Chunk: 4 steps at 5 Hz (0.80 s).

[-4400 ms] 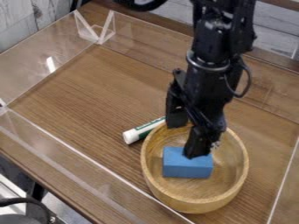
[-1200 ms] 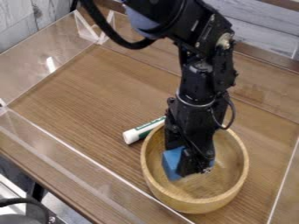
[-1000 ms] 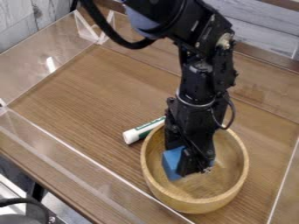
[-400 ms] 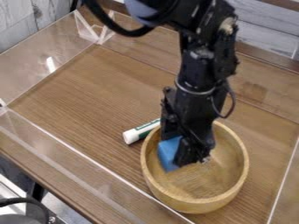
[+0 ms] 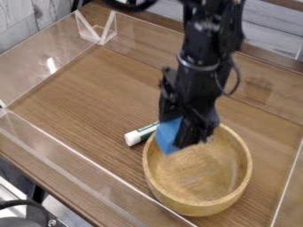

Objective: Remove the blue block from inside the brown bowl and put it on the table

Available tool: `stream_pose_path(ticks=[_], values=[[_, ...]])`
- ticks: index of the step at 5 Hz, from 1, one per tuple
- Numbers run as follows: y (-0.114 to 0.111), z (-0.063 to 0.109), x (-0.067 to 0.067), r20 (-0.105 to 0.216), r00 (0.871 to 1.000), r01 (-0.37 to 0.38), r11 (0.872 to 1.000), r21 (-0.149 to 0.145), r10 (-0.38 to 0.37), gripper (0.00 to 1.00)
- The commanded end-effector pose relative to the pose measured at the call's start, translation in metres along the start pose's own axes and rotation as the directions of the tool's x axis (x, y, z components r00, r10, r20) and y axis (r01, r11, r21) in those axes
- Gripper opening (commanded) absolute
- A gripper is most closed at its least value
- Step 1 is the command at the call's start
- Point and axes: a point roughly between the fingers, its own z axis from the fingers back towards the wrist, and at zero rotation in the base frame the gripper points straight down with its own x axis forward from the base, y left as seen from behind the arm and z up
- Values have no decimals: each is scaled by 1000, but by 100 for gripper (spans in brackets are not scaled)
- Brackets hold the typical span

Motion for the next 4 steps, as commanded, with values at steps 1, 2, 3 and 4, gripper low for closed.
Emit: stream_pose_path(ticks=[1,2,3,4], values=[[21,36,3,61,996,-69,997,44,66,0],[44,53,1,82,986,-150,986,74,143,0],[73,66,-4,107,968,-237,967,94,227,0],[97,70,-12,130,950,-297,949,106,283,0]])
